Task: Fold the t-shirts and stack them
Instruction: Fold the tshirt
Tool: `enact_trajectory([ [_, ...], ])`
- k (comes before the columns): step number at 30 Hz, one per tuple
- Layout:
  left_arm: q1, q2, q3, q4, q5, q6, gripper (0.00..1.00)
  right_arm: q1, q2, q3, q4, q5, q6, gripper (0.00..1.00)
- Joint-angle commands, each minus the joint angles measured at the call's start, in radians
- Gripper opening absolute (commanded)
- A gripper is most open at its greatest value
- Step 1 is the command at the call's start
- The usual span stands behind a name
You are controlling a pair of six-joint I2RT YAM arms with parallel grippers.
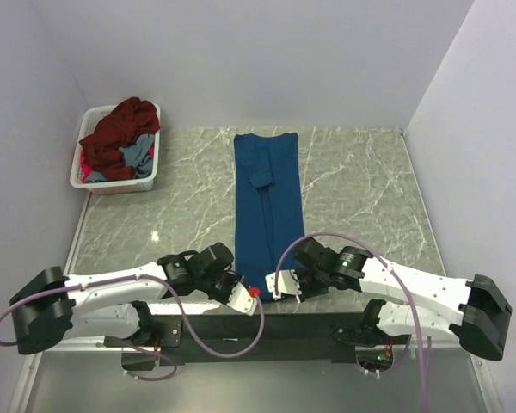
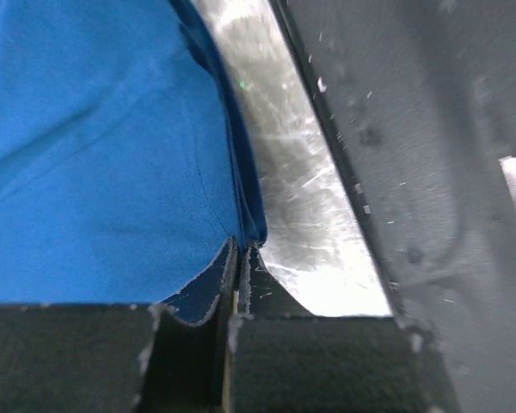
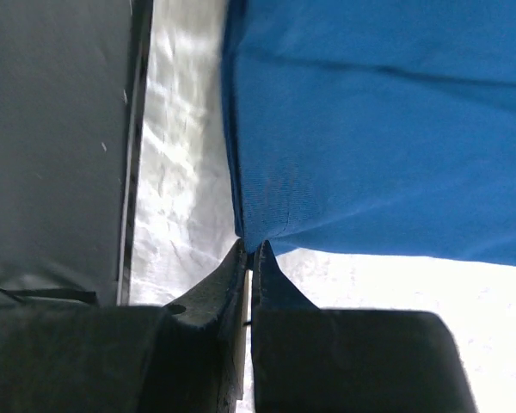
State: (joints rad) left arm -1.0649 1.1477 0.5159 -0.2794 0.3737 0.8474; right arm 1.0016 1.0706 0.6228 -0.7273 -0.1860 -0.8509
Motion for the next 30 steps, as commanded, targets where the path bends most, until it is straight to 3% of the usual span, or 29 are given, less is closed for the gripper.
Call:
enact_trajectory([
  [1, 0.011, -0.061, 0.079, -0.075, 0.062, -0.111, 0.00, -0.001, -0.031, 0.083, -0.038, -0.033, 0.087, 0.00],
  [4, 0.118, -0.071, 0.134, -0.110, 0.120, -0.140, 0.00, -0.047, -0.046, 0.103, -0.001, -0.017, 0.059, 0.00],
  [10, 0.370, 0.019, 0.235, -0.144, 0.209, -0.044, 0.00, -0.179, 0.012, 0.146, 0.058, -0.020, -0.031, 0.00],
  [17, 0.490, 0.170, 0.320, -0.001, 0.226, -0.022, 0.00, -0.406, 0.219, 0.354, 0.118, -0.050, -0.134, 0.00],
  [30, 0.649, 0.538, 0.620, 0.095, 0.232, 0.067, 0.00, -0.555, 0.577, 0.621, 0.167, -0.067, -0.251, 0.00],
])
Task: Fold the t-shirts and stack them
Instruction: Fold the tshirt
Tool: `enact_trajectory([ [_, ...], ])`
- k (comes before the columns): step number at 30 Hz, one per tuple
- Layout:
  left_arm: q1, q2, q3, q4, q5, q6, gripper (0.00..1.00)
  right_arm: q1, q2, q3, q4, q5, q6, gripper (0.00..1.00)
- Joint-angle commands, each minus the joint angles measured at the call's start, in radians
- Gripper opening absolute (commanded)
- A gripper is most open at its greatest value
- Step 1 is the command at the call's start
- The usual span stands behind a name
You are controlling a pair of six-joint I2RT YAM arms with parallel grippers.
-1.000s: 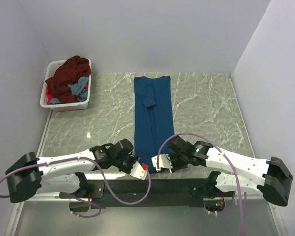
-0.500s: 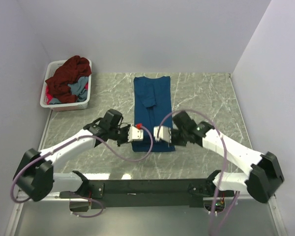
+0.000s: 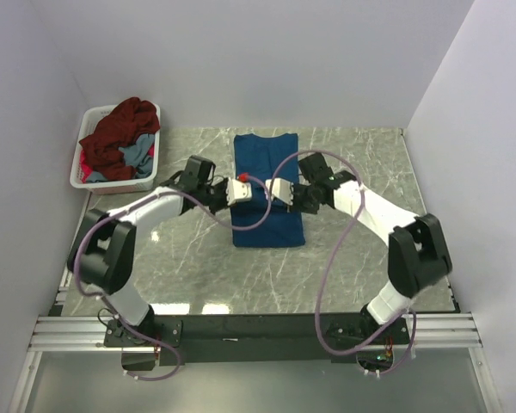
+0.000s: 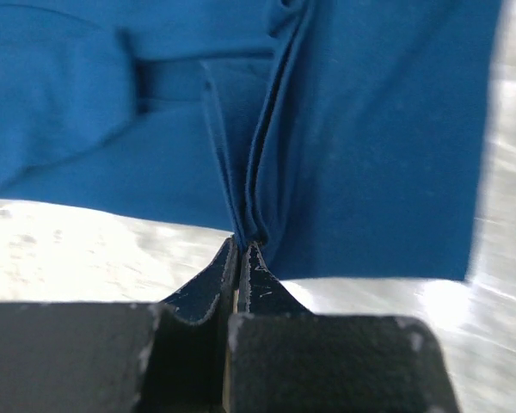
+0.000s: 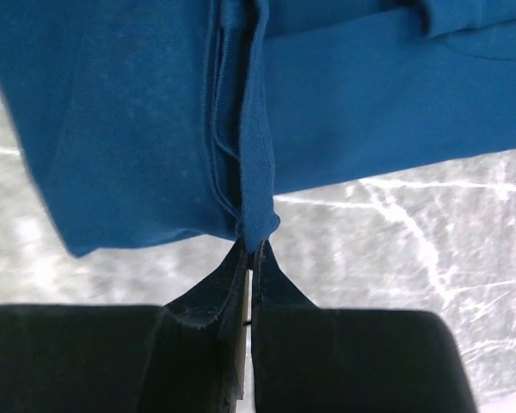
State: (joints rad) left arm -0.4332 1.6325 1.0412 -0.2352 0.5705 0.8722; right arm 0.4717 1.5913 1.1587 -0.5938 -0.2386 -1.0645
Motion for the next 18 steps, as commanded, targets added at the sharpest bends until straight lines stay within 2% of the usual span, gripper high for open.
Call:
enact_trajectory([
  [1, 0.024, 0.073, 0.114, 0.059, 0.037, 0.040, 0.01, -0.036, 0.077, 0.126, 0.028, -0.013, -0.038, 0.00],
  [5, 0.036, 0.182, 0.216, 0.056, 0.026, 0.021, 0.01, -0.053, 0.189, 0.217, 0.029, -0.002, -0.034, 0.00],
  [6, 0.039, 0.211, 0.235, 0.062, 0.013, 0.019, 0.02, -0.056, 0.209, 0.234, 0.022, 0.016, -0.029, 0.08],
  [8, 0.044, 0.228, 0.241, 0.105, -0.010, 0.008, 0.19, -0.062, 0.246, 0.268, 0.018, 0.031, -0.017, 0.28],
  [9, 0.045, 0.239, 0.250, 0.118, -0.020, 0.001, 0.29, -0.064, 0.246, 0.263, 0.050, 0.044, -0.012, 0.43],
  [10, 0.050, 0.243, 0.259, 0.113, -0.026, -0.009, 0.37, -0.067, 0.242, 0.244, 0.072, 0.065, -0.008, 0.47],
  [12, 0.056, 0.242, 0.267, 0.120, -0.041, -0.035, 0.46, -0.080, 0.219, 0.234, 0.103, 0.077, 0.014, 0.57],
  [13, 0.060, 0.234, 0.261, 0.125, -0.052, -0.053, 0.57, -0.087, 0.211, 0.242, 0.103, 0.081, 0.024, 0.64],
  [16, 0.079, 0.173, 0.214, 0.132, -0.052, -0.090, 0.62, -0.113, 0.170, 0.260, 0.048, 0.059, 0.066, 0.68],
  [18, 0.085, 0.098, 0.157, 0.132, -0.032, -0.120, 0.61, -0.117, 0.116, 0.242, -0.007, 0.024, 0.077, 0.60],
])
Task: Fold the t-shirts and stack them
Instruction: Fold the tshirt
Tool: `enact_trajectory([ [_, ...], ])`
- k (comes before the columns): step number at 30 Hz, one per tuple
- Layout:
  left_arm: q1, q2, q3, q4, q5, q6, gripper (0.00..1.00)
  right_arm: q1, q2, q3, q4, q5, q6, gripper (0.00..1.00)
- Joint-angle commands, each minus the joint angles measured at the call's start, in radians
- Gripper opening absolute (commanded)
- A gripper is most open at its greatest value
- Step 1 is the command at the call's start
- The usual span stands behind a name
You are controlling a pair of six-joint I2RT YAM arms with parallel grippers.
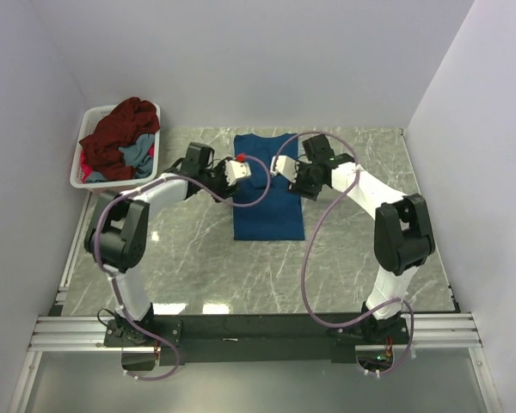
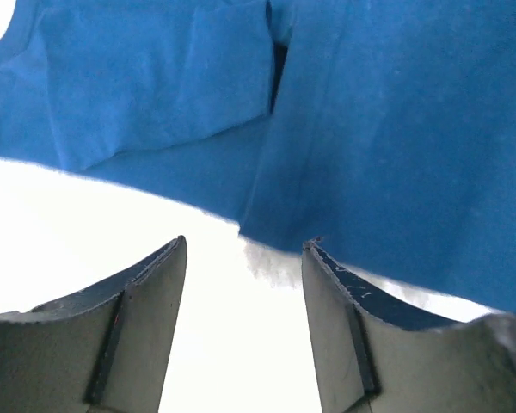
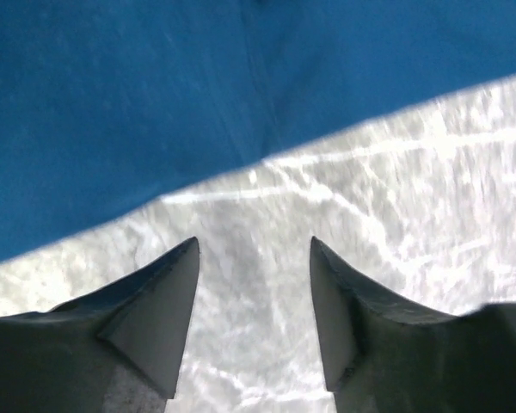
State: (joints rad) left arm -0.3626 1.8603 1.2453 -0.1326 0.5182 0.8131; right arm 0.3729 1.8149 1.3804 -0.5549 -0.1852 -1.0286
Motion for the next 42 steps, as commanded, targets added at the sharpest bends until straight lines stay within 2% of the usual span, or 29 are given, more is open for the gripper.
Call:
enact_trajectory([
  [1, 0.016, -0.154, -0.067, 0.018, 0.037, -0.074, 0.59, -0.019, -0.130, -0.021, -0.057, -0.042, 0.041, 0.58],
  [4, 0.013, -0.254, -0.165, -0.030, 0.129, -0.065, 0.54, 0.009, -0.210, -0.116, -0.086, -0.106, 0.039, 0.48],
  [7, -0.015, -0.309, -0.266, -0.051, 0.170, -0.049, 0.51, 0.070, -0.247, -0.214, -0.088, -0.115, 0.030, 0.44],
  [13, -0.101, -0.398, -0.467, 0.002, 0.141, 0.091, 0.55, 0.155, -0.295, -0.408, 0.026, -0.074, -0.036, 0.51],
  [18, -0.159, -0.432, -0.572, 0.085, 0.098, 0.204, 0.58, 0.170, -0.258, -0.445, 0.053, -0.051, -0.070, 0.54],
  [28, -0.203, -0.377, -0.584, 0.126, 0.042, 0.328, 0.58, 0.173, -0.189, -0.452, 0.089, -0.014, -0.070, 0.54],
  [34, -0.234, -0.313, -0.586, 0.209, -0.050, 0.363, 0.56, 0.178, -0.138, -0.451, 0.090, 0.021, -0.068, 0.44],
  [35, -0.234, -0.290, -0.583, 0.217, -0.061, 0.363, 0.55, 0.179, -0.129, -0.451, 0.092, 0.026, -0.071, 0.39],
  [37, -0.234, -0.268, -0.557, 0.212, -0.083, 0.365, 0.49, 0.178, -0.121, -0.448, 0.098, 0.032, -0.068, 0.31],
  [38, -0.234, -0.250, -0.549, 0.203, -0.087, 0.360, 0.45, 0.178, -0.118, -0.445, 0.095, 0.032, -0.065, 0.20],
  [41, -0.234, -0.230, -0.500, 0.151, -0.098, 0.354, 0.26, 0.178, -0.131, -0.434, 0.084, 0.029, -0.051, 0.00],
  [42, -0.234, -0.227, -0.491, 0.136, -0.096, 0.350, 0.19, 0.178, -0.135, -0.422, 0.073, 0.026, -0.045, 0.00],
])
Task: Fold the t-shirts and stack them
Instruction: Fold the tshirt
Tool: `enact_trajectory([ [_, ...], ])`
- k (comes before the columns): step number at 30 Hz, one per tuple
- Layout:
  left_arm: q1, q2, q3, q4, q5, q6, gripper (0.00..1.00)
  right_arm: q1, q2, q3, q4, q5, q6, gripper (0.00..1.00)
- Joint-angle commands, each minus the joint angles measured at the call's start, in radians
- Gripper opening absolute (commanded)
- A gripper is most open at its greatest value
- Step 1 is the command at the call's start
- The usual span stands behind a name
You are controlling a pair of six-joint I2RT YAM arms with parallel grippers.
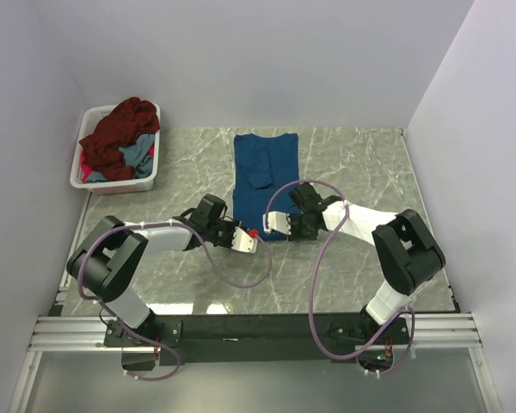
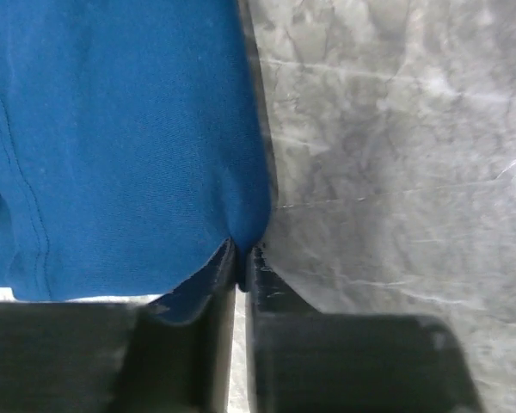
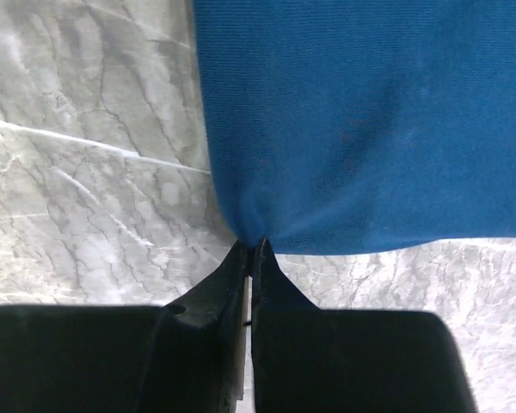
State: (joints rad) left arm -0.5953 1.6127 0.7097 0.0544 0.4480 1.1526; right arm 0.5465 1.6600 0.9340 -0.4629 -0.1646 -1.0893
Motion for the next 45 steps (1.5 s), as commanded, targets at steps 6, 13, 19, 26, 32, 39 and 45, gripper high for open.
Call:
enact_trajectory([
  [6, 0.041, -0.066, 0.152, -0.200, 0.063, -0.106, 0.01, -0.045, -0.045, 0.158, -0.163, -0.084, 0.098, 0.00],
  [13, 0.063, -0.180, 0.240, -0.416, 0.133, -0.117, 0.01, -0.069, -0.138, 0.258, -0.312, -0.165, 0.193, 0.00],
  [19, 0.017, -0.293, 0.202, -0.666, 0.173, -0.067, 0.01, -0.051, -0.273, 0.151, -0.387, -0.176, 0.215, 0.00],
  [26, -0.152, -0.535, 0.091, -0.844, 0.271, -0.211, 0.01, 0.145, -0.581, -0.056, -0.522, -0.234, 0.305, 0.00],
  [32, -0.187, -0.587, 0.140, -0.883, 0.321, -0.379, 0.00, 0.219, -0.677, -0.064, -0.522, -0.210, 0.390, 0.00],
  [39, 0.046, -0.377, 0.310, -0.923, 0.327, -0.239, 0.00, 0.040, -0.456, 0.116, -0.502, -0.219, 0.217, 0.00],
  [45, 0.178, -0.108, 0.487, -0.829, 0.333, -0.257, 0.01, -0.077, -0.159, 0.241, -0.413, -0.214, 0.148, 0.00],
])
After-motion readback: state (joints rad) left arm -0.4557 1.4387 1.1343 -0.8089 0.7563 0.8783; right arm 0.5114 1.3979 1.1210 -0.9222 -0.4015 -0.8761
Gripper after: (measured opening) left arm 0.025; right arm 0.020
